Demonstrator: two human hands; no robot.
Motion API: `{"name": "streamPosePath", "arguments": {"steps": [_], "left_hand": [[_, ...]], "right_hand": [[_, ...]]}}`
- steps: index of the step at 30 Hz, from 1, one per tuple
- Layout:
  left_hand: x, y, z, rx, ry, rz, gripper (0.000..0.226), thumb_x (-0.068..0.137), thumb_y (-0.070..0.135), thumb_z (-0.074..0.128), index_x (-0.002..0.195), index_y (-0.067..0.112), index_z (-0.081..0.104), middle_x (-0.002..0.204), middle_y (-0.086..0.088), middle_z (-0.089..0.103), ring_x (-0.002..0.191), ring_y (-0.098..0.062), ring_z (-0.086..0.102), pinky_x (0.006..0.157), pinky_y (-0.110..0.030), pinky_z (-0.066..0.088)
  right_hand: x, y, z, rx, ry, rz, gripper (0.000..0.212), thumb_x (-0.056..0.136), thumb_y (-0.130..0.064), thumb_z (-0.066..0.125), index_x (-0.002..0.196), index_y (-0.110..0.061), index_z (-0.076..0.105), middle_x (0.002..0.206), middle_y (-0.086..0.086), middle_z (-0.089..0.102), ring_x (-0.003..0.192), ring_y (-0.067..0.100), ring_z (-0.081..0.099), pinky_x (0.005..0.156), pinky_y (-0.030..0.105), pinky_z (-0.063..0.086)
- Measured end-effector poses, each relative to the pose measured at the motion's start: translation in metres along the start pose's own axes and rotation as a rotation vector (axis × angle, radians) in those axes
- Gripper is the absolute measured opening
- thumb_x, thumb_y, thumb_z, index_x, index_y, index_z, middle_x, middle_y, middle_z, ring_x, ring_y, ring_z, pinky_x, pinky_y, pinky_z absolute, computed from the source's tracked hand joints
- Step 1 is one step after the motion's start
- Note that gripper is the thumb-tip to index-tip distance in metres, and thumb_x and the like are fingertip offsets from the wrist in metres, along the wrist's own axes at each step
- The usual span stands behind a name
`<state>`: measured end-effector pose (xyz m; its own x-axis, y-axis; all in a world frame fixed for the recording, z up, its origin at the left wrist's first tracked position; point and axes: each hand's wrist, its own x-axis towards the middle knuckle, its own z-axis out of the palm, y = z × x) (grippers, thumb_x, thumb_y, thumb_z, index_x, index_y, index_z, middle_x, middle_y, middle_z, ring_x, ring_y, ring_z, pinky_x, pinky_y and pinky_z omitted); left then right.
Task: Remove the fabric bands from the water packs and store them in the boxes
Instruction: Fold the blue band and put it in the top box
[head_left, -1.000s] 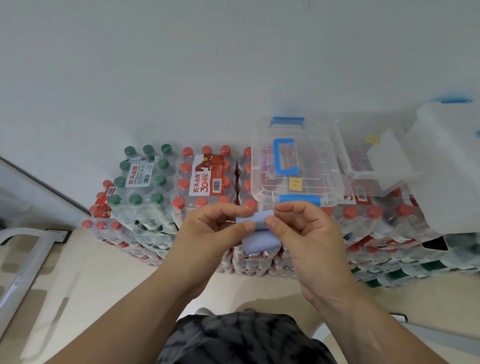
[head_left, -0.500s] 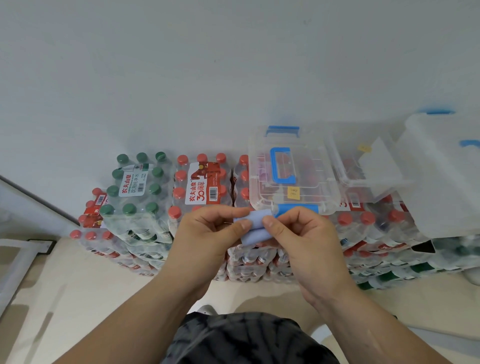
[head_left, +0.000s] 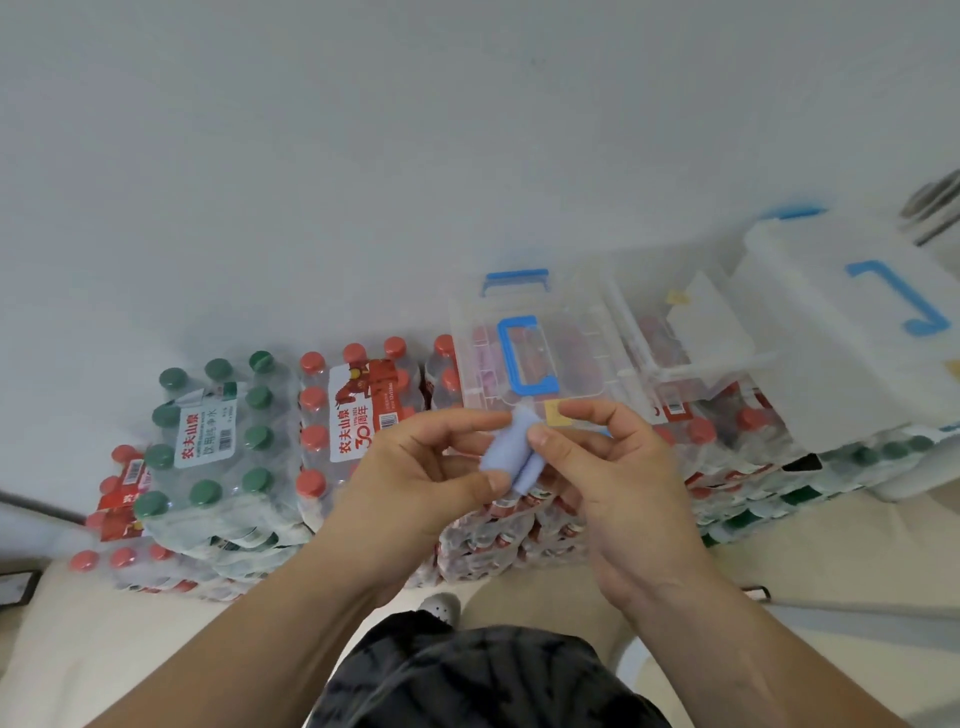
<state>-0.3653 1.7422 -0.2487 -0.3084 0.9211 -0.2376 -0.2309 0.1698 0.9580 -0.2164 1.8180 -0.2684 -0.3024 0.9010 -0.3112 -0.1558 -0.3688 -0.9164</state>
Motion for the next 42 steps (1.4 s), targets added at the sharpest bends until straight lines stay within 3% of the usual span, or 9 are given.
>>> {"name": "streamPosePath", "arguments": {"steps": [3,6,9,12,18,24,28,38,42], "left_hand": [[0.015,0.005,-0.009,0.038,-0.096,-0.010,0.060,0.075,-0.019,0.071,0.120,0.021,0.070,0.090,-0.008,0.072,0.082,-0.024,0.074,0.072,-0.029,0.059],[0.035,0.012,-0.025,0.070,-0.197,-0.036,0.063,0.075,-0.018,0.071,0.122,0.023,0.068,0.105,-0.013,0.074,0.088,-0.026,0.075,0.075,-0.028,0.060],[0.055,0.021,-0.041,0.074,-0.260,-0.021,0.057,0.067,-0.007,0.079,0.115,0.022,0.071,0.105,-0.019,0.070,0.085,-0.031,0.075,0.072,-0.033,0.062],[0.077,0.028,-0.053,0.171,-0.300,-0.002,0.054,0.067,-0.004,0.083,0.114,0.019,0.069,0.088,-0.019,0.075,0.067,-0.025,0.074,0.056,-0.024,0.056],[0.111,0.031,-0.065,0.244,-0.388,0.083,0.055,0.066,-0.006,0.086,0.110,0.022,0.069,0.106,-0.015,0.072,0.076,-0.030,0.076,0.071,-0.053,0.062],[0.133,0.029,-0.071,0.259,-0.551,0.068,0.066,0.066,-0.002,0.088,0.120,0.027,0.063,0.083,-0.012,0.077,0.078,-0.030,0.076,0.079,-0.053,0.061],[0.149,0.036,-0.063,0.342,-0.648,0.203,0.069,0.064,0.002,0.090,0.123,0.027,0.064,0.115,0.004,0.067,0.087,-0.021,0.074,0.075,-0.043,0.063],[0.166,0.043,-0.025,0.564,-0.697,0.553,0.053,0.069,0.029,0.090,0.116,0.021,0.068,0.104,0.018,0.070,0.094,0.005,0.069,0.081,-0.011,0.053],[0.170,0.038,-0.004,0.538,-0.714,0.516,0.059,0.068,0.026,0.090,0.121,0.026,0.065,0.112,0.014,0.069,0.099,0.000,0.069,0.085,-0.019,0.057]], "right_hand": [[0.008,-0.002,0.012,0.019,0.071,0.031,0.029,0.073,-0.011,0.082,0.099,-0.009,0.068,0.091,0.015,0.078,0.087,0.032,0.078,0.074,0.039,0.062],[0.017,-0.004,0.026,-0.033,0.107,0.037,0.025,0.076,-0.011,0.083,0.095,-0.006,0.069,0.089,0.015,0.078,0.085,0.032,0.078,0.072,0.041,0.063],[0.024,-0.008,0.043,-0.080,0.152,0.049,0.020,0.081,-0.015,0.082,0.093,-0.006,0.069,0.086,0.018,0.077,0.081,0.034,0.077,0.072,0.044,0.064],[0.031,-0.011,0.062,-0.126,0.200,0.039,0.016,0.082,-0.014,0.081,0.091,-0.005,0.071,0.082,0.015,0.078,0.079,0.032,0.078,0.073,0.048,0.065],[0.043,-0.012,0.090,-0.213,0.379,-0.040,0.014,0.075,-0.005,0.086,0.081,-0.012,0.076,0.076,0.009,0.078,0.072,0.021,0.076,0.066,0.034,0.062],[0.049,-0.017,0.096,-0.184,0.466,-0.047,0.013,0.075,-0.004,0.085,0.080,-0.006,0.074,0.073,0.012,0.074,0.063,0.019,0.069,0.060,0.029,0.058],[0.046,-0.024,0.092,-0.132,0.506,-0.039,0.012,0.075,-0.004,0.085,0.079,-0.009,0.075,0.074,0.013,0.073,0.065,0.020,0.068,0.059,0.028,0.055],[0.041,-0.035,0.072,-0.174,0.590,-0.145,0.019,0.072,-0.003,0.087,0.088,-0.005,0.076,0.084,0.016,0.078,0.085,0.037,0.075,0.079,0.046,0.064],[0.044,-0.039,0.052,-0.145,0.605,-0.187,0.016,0.074,0.000,0.085,0.086,-0.006,0.076,0.084,0.015,0.078,0.082,0.032,0.075,0.074,0.037,0.063]]}}
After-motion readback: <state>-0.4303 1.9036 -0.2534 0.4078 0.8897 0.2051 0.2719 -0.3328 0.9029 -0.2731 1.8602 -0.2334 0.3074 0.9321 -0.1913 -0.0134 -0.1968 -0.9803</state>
